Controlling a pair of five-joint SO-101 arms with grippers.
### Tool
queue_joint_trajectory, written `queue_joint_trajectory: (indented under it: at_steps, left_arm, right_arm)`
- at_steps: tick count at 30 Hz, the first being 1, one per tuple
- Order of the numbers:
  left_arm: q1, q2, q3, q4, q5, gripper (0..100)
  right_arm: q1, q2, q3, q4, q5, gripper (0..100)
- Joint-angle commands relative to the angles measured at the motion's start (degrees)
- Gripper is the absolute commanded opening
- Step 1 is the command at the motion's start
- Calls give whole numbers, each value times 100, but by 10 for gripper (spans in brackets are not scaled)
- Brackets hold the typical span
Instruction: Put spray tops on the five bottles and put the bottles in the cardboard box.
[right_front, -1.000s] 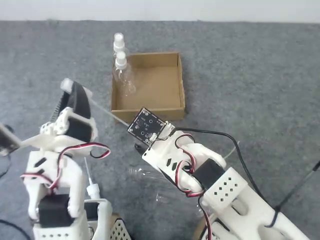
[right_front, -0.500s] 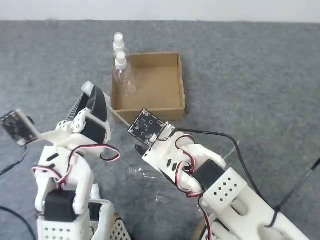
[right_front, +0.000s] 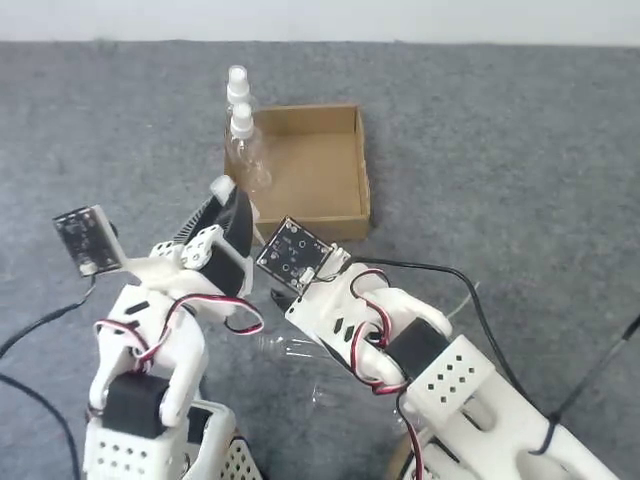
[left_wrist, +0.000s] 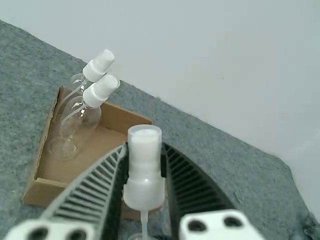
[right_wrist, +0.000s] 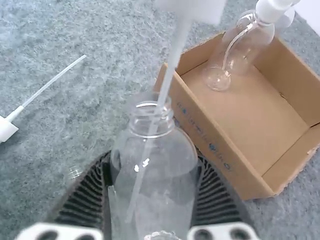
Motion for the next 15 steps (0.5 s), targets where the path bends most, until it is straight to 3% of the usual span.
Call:
queue_joint_trajectory:
  at_steps: [1, 12, 15]
  left_arm:
    - [62, -105, -4, 70, -88, 11]
    - [97, -105, 119, 501, -88, 11]
    - [413, -105, 251, 510, -237, 11]
  right_arm:
    - [4, -251, -79, -180, 97, 6]
    - [4, -251, -79, -180, 97, 6]
    - [92, -251, -79, -189, 88, 6]
